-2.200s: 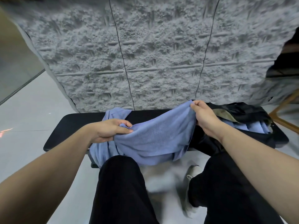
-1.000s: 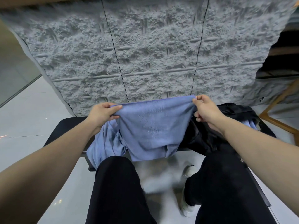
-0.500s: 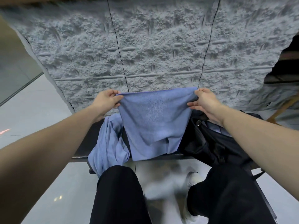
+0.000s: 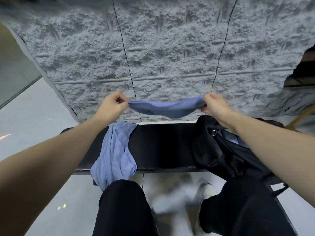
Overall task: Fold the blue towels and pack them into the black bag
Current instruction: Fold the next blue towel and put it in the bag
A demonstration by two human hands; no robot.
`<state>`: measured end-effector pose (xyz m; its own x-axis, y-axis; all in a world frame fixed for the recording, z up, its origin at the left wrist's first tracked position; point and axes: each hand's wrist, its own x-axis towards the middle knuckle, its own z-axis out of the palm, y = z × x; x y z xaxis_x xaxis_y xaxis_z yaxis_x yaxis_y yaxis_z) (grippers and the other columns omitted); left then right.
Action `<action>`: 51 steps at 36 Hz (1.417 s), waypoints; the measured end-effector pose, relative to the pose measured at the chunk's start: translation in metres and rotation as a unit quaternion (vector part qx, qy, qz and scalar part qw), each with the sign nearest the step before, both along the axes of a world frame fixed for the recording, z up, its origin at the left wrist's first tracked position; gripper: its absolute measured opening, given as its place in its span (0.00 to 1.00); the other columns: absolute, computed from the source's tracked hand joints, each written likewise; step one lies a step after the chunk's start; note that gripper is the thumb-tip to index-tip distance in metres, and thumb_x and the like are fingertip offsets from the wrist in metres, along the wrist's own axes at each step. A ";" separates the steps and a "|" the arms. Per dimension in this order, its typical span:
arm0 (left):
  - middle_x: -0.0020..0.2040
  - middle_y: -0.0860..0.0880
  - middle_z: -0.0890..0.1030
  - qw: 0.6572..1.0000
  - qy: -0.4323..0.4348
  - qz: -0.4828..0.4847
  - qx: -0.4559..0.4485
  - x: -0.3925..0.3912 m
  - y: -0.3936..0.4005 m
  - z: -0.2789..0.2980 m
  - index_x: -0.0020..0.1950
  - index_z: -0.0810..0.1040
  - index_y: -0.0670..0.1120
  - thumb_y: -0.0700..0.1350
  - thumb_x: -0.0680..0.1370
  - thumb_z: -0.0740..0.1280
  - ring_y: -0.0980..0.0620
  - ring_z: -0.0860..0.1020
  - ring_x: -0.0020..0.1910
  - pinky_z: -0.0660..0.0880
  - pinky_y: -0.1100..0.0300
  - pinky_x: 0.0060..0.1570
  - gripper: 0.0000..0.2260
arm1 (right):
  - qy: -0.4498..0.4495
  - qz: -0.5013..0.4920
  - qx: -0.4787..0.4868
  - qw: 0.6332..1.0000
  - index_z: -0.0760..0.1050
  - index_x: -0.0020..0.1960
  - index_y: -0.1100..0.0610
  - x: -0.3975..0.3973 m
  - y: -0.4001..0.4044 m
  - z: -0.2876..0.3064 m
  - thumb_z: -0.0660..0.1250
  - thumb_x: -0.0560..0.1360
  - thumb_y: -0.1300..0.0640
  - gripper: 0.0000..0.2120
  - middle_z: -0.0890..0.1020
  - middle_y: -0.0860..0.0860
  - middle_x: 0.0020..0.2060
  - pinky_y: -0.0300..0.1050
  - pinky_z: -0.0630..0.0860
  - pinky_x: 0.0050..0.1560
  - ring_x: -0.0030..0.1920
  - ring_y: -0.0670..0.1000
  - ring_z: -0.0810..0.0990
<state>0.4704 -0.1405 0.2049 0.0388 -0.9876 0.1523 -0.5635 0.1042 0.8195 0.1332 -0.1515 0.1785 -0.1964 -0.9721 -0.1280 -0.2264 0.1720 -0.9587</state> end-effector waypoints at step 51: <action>0.42 0.50 0.80 0.987 -0.066 -0.040 0.138 -0.029 0.034 -0.173 0.45 0.76 0.47 0.40 0.78 0.65 0.54 0.75 0.40 0.68 0.62 0.39 0.04 | 0.205 0.206 0.102 0.951 0.73 0.42 0.53 0.026 0.055 -0.143 0.66 0.75 0.58 0.04 0.75 0.47 0.32 0.41 0.66 0.34 0.32 0.46 0.69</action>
<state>0.4410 -0.1066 0.0317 -0.0441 -0.9912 -0.1247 -0.6660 -0.0639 0.7432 0.1593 -0.0966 0.0357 0.1214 -0.9404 -0.3175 -0.6630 0.1612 -0.7310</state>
